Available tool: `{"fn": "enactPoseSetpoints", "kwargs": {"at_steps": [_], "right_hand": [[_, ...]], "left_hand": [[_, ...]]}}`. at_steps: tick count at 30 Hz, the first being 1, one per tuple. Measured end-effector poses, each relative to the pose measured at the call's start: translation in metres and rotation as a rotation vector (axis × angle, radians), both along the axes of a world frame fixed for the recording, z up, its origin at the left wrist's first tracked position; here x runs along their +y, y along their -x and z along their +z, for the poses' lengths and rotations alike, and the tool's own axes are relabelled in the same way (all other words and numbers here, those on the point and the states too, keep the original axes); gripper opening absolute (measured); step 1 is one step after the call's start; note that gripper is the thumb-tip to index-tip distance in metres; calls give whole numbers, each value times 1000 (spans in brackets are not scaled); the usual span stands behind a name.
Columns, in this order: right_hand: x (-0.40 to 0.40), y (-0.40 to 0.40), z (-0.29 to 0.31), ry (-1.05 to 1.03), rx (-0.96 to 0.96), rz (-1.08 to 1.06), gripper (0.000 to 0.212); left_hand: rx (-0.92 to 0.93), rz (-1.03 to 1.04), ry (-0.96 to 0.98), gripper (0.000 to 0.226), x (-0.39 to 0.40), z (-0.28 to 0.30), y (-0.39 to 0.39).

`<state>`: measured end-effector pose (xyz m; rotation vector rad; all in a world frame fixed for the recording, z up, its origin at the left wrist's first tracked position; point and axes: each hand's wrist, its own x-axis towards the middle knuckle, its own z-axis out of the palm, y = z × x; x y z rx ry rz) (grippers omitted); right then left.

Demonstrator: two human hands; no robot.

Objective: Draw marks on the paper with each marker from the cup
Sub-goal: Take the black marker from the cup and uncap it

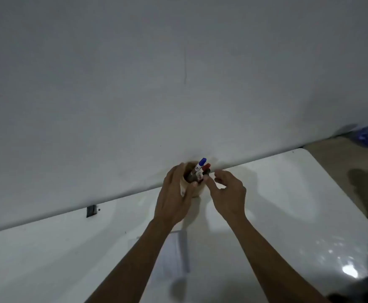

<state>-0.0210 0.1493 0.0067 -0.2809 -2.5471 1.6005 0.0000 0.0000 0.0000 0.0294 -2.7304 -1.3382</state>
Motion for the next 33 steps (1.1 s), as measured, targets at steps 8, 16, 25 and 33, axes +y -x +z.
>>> {"fn": "enactPoseSetpoints", "kwargs": {"at_steps": [8,16,25,33], "right_hand": [[-3,10,-17,98,16,-16,28],[-12,14,-19,63,88,-21,12],[2,0,44,308,219,-247,14],[15,-53,77,275,227,-108,7]], "left_hand": [[115,44,-48,70,14,0,4],[90,101,-87,61,16,-7,3],[113,89,-198,59,15,-12,2],[45,113,-170,47,9,6,-10]]}}
